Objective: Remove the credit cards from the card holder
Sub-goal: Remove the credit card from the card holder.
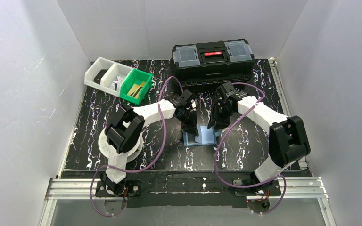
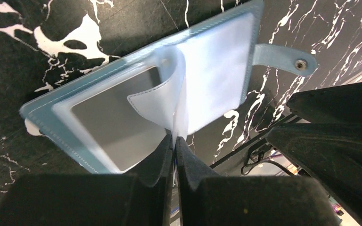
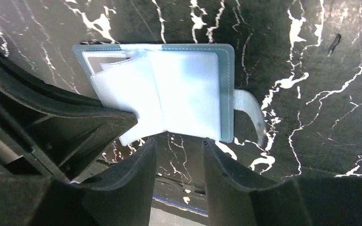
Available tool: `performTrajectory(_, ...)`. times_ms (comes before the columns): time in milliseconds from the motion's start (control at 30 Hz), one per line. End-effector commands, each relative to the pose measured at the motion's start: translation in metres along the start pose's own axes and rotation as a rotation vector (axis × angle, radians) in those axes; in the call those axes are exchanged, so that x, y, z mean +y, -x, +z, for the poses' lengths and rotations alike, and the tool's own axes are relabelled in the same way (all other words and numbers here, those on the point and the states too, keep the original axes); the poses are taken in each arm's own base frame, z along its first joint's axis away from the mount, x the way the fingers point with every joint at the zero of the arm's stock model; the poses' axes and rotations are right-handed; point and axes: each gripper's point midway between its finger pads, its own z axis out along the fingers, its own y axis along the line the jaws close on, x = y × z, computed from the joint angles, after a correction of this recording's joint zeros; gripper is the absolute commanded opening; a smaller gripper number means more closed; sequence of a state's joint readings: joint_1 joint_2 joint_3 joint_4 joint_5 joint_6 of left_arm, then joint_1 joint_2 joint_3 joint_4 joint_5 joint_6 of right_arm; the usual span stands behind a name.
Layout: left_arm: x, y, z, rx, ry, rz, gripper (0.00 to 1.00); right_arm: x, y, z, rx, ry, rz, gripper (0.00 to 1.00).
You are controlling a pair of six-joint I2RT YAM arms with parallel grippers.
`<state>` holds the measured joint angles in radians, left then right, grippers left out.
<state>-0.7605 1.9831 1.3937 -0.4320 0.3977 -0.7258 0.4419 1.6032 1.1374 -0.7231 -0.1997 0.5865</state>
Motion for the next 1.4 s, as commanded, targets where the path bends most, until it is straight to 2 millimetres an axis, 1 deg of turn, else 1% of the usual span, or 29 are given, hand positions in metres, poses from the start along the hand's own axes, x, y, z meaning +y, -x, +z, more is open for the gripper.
performTrajectory(0,-0.007,-0.003,0.000,0.019,0.032,0.020,0.05,-0.012,-0.002,-0.001,-0.015,-0.028,-0.006,0.47)
performTrajectory(200,-0.014,0.000,0.003,0.016,0.027,0.031,0.09,-0.029,-0.005,0.010,-0.007,-0.077,0.009,0.46)
performTrajectory(300,-0.018,0.002,0.002,0.010,0.023,0.036,0.09,-0.045,-0.006,0.014,-0.014,-0.151,0.023,0.44)
performTrajectory(400,-0.020,0.002,0.001,0.008,0.025,0.038,0.09,-0.062,-0.010,0.019,-0.016,-0.211,0.035,0.43)
performTrajectory(500,-0.020,0.002,0.002,0.011,0.024,0.039,0.09,-0.067,-0.015,0.027,0.005,-0.217,0.045,0.38)
performTrajectory(700,-0.023,0.001,0.003,0.012,0.022,0.042,0.08,-0.072,-0.019,0.041,0.039,-0.220,0.055,0.25)
performTrajectory(867,-0.028,0.001,0.004,0.017,0.011,0.050,0.08,-0.066,-0.023,0.054,0.081,-0.172,0.045,0.18)
performTrajectory(1033,-0.035,0.000,0.005,0.025,-0.010,0.056,0.10,-0.057,-0.025,0.059,0.108,-0.116,0.041,0.16)
performTrajectory(1167,-0.042,-0.001,0.008,0.033,-0.038,0.055,0.15,-0.052,-0.025,0.061,0.115,-0.087,0.040,0.16)
performTrajectory(1333,-0.047,-0.002,0.015,0.051,-0.060,0.047,0.22,-0.051,-0.026,0.061,0.116,-0.082,0.038,0.16)
performTrajectory(1367,-0.048,-0.002,0.016,0.054,-0.067,0.046,0.24,-0.051,-0.026,0.060,0.114,-0.082,0.037,0.16)
